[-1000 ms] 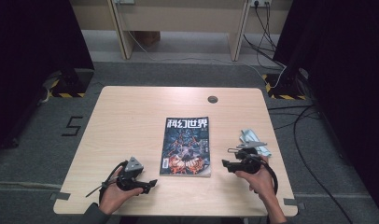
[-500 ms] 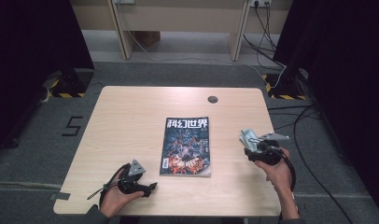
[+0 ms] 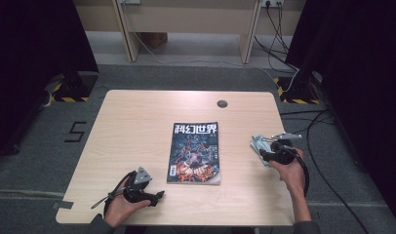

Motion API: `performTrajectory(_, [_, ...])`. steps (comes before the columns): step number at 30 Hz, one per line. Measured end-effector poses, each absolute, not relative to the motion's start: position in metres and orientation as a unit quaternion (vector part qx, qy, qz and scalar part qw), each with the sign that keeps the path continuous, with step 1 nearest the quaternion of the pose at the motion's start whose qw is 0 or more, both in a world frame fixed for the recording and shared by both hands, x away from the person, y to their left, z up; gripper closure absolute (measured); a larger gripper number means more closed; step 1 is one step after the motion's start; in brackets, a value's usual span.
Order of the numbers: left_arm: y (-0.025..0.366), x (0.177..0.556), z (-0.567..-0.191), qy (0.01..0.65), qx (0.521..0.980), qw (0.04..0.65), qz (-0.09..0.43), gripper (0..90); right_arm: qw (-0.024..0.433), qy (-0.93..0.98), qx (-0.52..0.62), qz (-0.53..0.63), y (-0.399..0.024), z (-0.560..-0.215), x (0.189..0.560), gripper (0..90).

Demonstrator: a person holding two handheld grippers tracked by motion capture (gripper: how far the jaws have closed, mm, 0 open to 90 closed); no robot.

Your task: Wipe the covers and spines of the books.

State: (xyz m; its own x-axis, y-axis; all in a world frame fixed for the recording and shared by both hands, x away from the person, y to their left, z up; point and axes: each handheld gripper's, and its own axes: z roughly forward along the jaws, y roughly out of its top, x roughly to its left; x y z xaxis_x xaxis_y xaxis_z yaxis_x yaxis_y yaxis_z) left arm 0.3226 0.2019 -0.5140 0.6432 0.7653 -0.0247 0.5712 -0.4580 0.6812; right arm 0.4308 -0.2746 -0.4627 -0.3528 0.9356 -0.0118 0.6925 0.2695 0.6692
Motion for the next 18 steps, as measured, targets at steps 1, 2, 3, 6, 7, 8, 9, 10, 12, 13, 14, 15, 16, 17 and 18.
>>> performTrajectory(1, [0.2021,0.3226,-0.5140,0.396,0.842,0.337,0.145,15.5,0.211,0.772,0.526,0.288,-0.2752,-0.4635,0.4322,48.7])
performTrajectory(2, [0.2020,0.3224,-0.5142,0.397,0.841,0.338,0.145,15.4,0.213,0.771,0.528,0.285,-0.2757,-0.4638,0.4331,48.9])
performTrajectory(3, [0.2021,0.3223,-0.5142,0.397,0.841,0.337,0.145,15.4,0.213,0.772,0.526,0.285,-0.2769,-0.4642,0.4344,49.3])
performTrajectory(6, [0.2025,0.3221,-0.5144,0.397,0.841,0.338,0.145,15.3,0.212,0.773,0.526,0.286,-0.2783,-0.4651,0.4366,50.5])
performTrajectory(7, [0.2026,0.3220,-0.5144,0.397,0.841,0.338,0.145,15.2,0.210,0.772,0.527,0.286,-0.2782,-0.4654,0.4373,50.6])
performTrajectory(8, [0.2027,0.3218,-0.5145,0.398,0.840,0.339,0.146,15.3,0.211,0.772,0.528,0.285,-0.2782,-0.4658,0.4379,50.9])
performTrajectory(9, [0.2028,0.3217,-0.5144,0.399,0.840,0.338,0.146,15.3,0.210,0.773,0.527,0.284,-0.2779,-0.4661,0.4383,51.0])
performTrajectory(10, [0.2029,0.3216,-0.5145,0.399,0.839,0.338,0.146,15.2,0.209,0.773,0.527,0.284,-0.2775,-0.4664,0.4387,51.2])
performTrajectory(12, [0.2030,0.3216,-0.5146,0.399,0.839,0.340,0.146,15.1,0.211,0.776,0.522,0.284,-0.2780,-0.4663,0.4399,51.6])
performTrajectory(13, [0.2032,0.3216,-0.5145,0.399,0.840,0.338,0.145,15.1,0.211,0.776,0.523,0.283,-0.2781,-0.4660,0.4400,51.6])
performTrajectory(14, [0.2032,0.3216,-0.5145,0.399,0.840,0.338,0.145,15.0,0.211,0.775,0.524,0.283,-0.2781,-0.4660,0.4400,51.7])
performTrajectory(15, [0.2033,0.3216,-0.5146,0.399,0.840,0.338,0.145,14.9,0.211,0.776,0.523,0.283,-0.2779,-0.4662,0.4403,52.2])
performTrajectory(16, [0.2032,0.3214,-0.5147,0.400,0.839,0.339,0.146,14.9,0.211,0.776,0.523,0.283,-0.2779,-0.4662,0.4403,52.2])
performTrajectory(17, [0.2030,0.3215,-0.5147,0.400,0.839,0.340,0.145,15.0,0.211,0.776,0.525,0.280,-0.2775,-0.4664,0.4407,52.6])
performTrajectory(18, [0.2029,0.3215,-0.5147,0.400,0.839,0.339,0.145,14.9,0.213,0.777,0.523,0.278,-0.2780,-0.4670,0.4417,53.0])
